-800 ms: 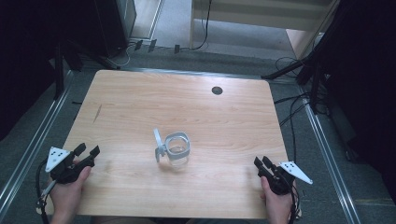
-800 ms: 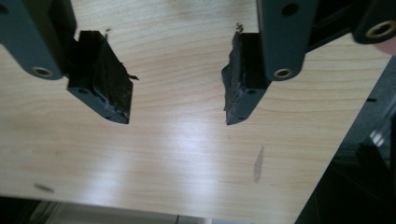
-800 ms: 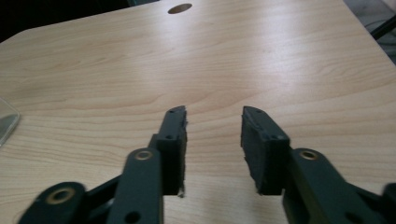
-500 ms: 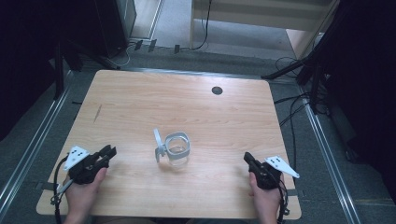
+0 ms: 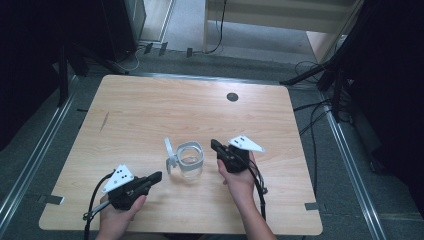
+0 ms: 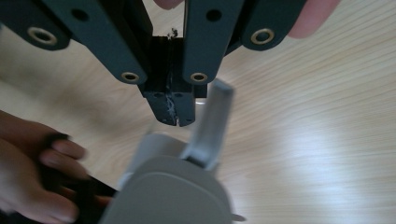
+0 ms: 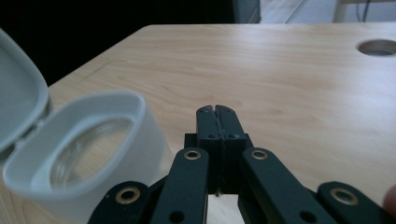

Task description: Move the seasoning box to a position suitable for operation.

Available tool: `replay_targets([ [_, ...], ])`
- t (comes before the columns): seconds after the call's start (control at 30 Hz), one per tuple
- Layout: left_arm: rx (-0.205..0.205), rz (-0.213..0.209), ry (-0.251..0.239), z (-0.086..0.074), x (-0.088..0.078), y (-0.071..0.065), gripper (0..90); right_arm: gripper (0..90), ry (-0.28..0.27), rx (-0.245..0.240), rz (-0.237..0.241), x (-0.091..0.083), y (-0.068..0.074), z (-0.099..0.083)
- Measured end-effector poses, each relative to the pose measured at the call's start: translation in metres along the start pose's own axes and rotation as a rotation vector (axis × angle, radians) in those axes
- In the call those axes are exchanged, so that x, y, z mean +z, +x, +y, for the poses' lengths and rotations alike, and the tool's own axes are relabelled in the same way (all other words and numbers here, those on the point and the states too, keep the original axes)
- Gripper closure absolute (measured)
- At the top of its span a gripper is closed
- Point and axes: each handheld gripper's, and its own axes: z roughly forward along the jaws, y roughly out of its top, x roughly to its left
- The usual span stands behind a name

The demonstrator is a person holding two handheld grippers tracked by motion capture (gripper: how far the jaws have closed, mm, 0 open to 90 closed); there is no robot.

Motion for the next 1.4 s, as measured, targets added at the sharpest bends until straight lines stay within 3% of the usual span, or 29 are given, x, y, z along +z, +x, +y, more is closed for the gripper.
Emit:
replay_targets([
  [0.1,0.02,-0.023,0.019,0.001,0.01,-0.005,90.0,90.0,0.008,-0.007,0.033,0.013,0.003,0.011],
  [0.13,0.026,-0.023,0.034,0.002,0.017,-0.005,90.0,90.0,0.019,-0.003,0.061,0.024,0.002,0.018],
  [0.17,0.026,-0.023,0.034,0.002,0.017,-0.005,90.0,90.0,0.019,-0.003,0.061,0.024,0.002,0.018],
  [0.2,0.033,-0.017,0.05,0.002,0.023,-0.004,90.0,90.0,0.035,0.001,0.107,0.034,0.001,0.022],
  [0.33,0.031,0.002,0.06,0.003,0.026,0.001,90.0,90.0,0.052,0.002,0.153,0.045,0.0,0.024],
  [0.37,0.035,0.017,0.063,0.003,0.027,0.005,90.0,90.0,0.058,0.01,0.194,0.047,0.001,0.024],
  [0.5,0.037,0.019,0.067,0.007,0.032,0.012,90.0,90.0,0.073,-0.015,0.231,0.046,0.003,0.021],
  [0.57,0.036,0.022,0.066,0.009,0.035,0.014,90.0,90.0,0.076,0.007,0.249,0.043,0.002,0.021],
  [0.97,0.008,0.062,0.055,0.024,0.052,0.038,90.0,90.0,0.094,0.021,0.258,0.026,0.003,0.007],
  [1.13,-0.017,0.079,0.023,0.029,0.058,0.05,89.9,90.0,0.071,0.009,0.244,0.015,0.012,-0.004],
  [1.23,-0.065,0.101,0.008,0.026,0.047,0.044,87.4,90.0,0.057,0.001,0.234,0.01,0.017,-0.008],
  [1.3,-0.094,0.133,0.013,0.02,0.035,0.032,87.1,90.0,0.052,-0.002,0.221,0.009,0.017,-0.012],
  [1.4,-0.082,0.15,0.029,0.013,0.025,0.009,86.9,90.0,0.066,0.011,0.21,0.012,0.017,-0.018],
])
